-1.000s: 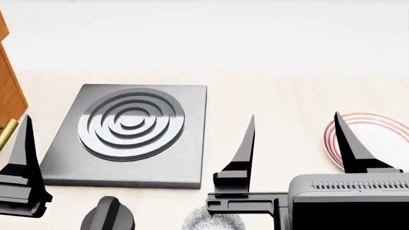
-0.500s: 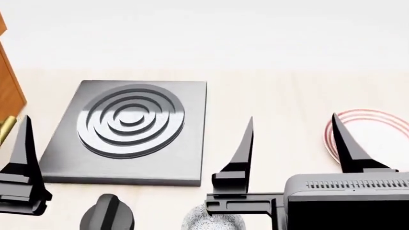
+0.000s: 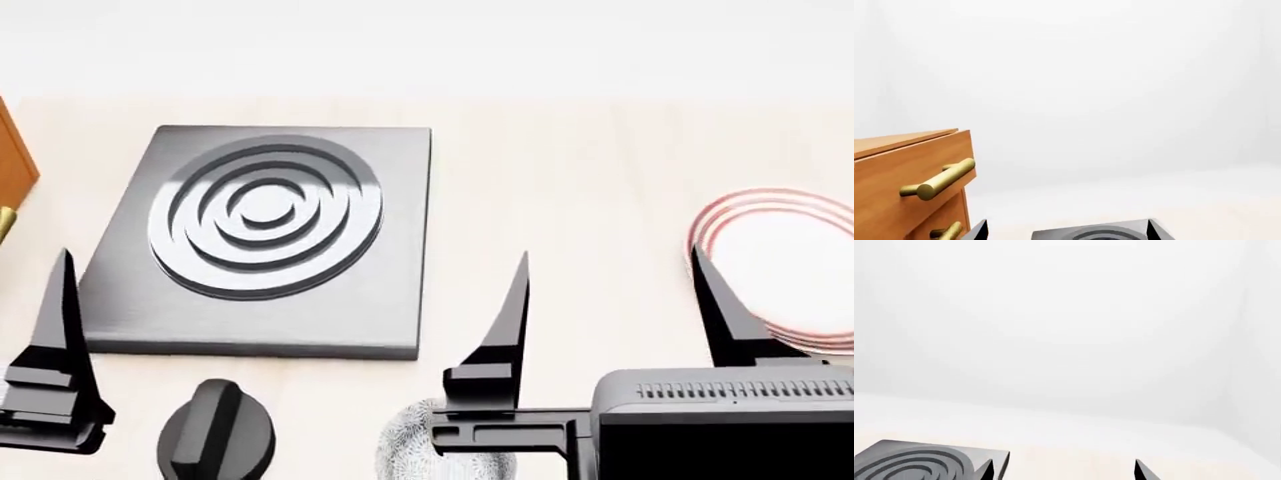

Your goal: Pick the akita bowl next to the ramekin and place it on the plate.

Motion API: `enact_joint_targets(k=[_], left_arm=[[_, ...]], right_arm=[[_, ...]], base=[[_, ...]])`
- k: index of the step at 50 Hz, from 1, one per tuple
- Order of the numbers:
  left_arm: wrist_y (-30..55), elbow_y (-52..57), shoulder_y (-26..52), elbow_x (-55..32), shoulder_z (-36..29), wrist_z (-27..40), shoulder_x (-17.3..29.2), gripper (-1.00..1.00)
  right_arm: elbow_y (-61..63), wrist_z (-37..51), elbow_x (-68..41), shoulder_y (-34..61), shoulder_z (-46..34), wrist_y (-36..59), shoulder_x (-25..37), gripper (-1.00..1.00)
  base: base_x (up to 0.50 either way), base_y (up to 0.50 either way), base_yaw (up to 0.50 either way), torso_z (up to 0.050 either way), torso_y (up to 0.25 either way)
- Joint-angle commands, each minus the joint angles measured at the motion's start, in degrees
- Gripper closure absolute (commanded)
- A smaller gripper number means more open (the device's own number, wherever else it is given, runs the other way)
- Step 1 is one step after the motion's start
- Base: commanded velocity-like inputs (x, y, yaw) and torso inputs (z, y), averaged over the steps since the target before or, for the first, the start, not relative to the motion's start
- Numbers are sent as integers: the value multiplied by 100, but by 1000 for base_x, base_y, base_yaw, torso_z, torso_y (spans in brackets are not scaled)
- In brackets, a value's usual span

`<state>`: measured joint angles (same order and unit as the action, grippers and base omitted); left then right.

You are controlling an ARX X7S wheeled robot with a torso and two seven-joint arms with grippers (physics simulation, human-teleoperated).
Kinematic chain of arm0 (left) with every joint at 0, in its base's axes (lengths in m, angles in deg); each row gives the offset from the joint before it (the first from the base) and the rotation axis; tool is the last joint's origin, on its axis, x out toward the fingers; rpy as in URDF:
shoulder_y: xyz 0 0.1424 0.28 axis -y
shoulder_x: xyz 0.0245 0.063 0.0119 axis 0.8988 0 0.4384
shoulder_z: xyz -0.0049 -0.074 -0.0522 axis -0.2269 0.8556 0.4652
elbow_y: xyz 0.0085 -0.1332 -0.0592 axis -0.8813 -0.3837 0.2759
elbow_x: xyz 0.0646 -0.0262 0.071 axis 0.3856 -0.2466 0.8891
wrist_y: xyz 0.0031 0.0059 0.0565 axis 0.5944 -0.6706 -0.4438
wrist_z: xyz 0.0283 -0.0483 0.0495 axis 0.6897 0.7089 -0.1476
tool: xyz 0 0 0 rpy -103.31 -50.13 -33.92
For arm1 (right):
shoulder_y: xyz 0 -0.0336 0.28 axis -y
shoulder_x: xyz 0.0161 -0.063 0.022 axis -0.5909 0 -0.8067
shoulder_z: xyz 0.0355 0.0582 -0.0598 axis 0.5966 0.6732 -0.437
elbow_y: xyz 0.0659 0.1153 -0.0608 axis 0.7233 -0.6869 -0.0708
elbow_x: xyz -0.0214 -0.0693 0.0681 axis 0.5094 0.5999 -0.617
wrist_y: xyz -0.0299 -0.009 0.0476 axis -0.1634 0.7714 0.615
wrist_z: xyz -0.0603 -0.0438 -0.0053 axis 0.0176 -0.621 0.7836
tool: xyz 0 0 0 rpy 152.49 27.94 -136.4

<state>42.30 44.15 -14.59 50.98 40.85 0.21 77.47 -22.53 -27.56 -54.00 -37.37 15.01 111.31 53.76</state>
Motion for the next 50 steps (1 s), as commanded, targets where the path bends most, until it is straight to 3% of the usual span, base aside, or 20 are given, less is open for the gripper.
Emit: enact_joint_targets(k=[1, 50], left_arm=[[-33, -34, -21, -12, -27, 19, 28, -100], [-168, -173, -59, -40, -156, 113, 115, -100]], right_arm=[[-58, 40, -31, -39, 0, -81, 34, -100], [-253, 185, -174, -182, -27, -336, 131, -100]], base=[[0, 0, 0, -2, -90], [0, 0, 0, -3, -90]])
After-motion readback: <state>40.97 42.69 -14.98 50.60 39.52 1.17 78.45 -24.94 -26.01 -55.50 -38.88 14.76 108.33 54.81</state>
